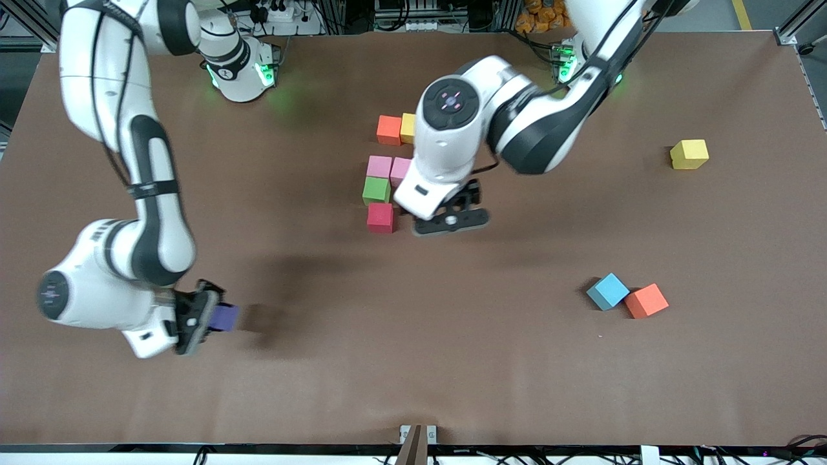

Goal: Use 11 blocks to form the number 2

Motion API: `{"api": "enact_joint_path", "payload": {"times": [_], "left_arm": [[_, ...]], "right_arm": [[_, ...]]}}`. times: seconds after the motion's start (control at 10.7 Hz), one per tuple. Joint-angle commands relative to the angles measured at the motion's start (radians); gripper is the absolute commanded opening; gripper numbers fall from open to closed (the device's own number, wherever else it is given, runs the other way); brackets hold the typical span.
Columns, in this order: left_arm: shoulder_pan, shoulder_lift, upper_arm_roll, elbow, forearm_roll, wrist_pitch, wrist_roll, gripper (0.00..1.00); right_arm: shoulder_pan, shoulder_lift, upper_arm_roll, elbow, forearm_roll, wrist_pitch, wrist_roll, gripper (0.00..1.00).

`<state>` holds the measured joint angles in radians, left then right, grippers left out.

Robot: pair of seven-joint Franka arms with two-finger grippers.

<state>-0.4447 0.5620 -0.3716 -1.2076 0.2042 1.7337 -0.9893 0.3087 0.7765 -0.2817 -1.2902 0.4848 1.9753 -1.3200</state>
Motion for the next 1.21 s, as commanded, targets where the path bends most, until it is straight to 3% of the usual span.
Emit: {"api": "enact_joint_path", "payload": {"times": [0.0, 0.28, 0.47, 0.75, 0.84, 1.12], "left_arm": [[0.094, -0.076, 0.003, -0.055, 0.011, -0.023, 0.070, 1.00], [0.274, -0.099, -0.004, -0.127, 0.017, -0.003, 0.315, 1.00], [0.366, -0.103, -0.006, -0.189, 0.017, 0.090, 0.547, 1.00], [0.479, -0.172, -0.010, -0.437, 0.017, 0.333, 0.777, 1.00], [0.521, -0.177, -0.010, -0.498, 0.017, 0.413, 0.932, 1.00], [0.577, -0.137, -0.009, -0.509, 0.014, 0.411, 1.249, 1.00]], "right_arm": [[0.074, -0.023, -0.004, -0.004, 0.008, -0.021, 0.100, 0.11], [0.215, -0.034, -0.007, -0.008, 0.002, -0.076, 0.209, 0.11], [0.314, -0.040, -0.011, -0.011, -0.006, -0.076, 0.237, 0.07], [0.436, -0.046, -0.016, -0.014, -0.017, -0.067, 0.295, 0.05], [0.478, -0.046, -0.016, -0.014, -0.029, -0.061, 0.326, 0.03], [0.579, -0.054, -0.014, -0.101, -0.029, 0.073, 0.378, 0.00]]}}
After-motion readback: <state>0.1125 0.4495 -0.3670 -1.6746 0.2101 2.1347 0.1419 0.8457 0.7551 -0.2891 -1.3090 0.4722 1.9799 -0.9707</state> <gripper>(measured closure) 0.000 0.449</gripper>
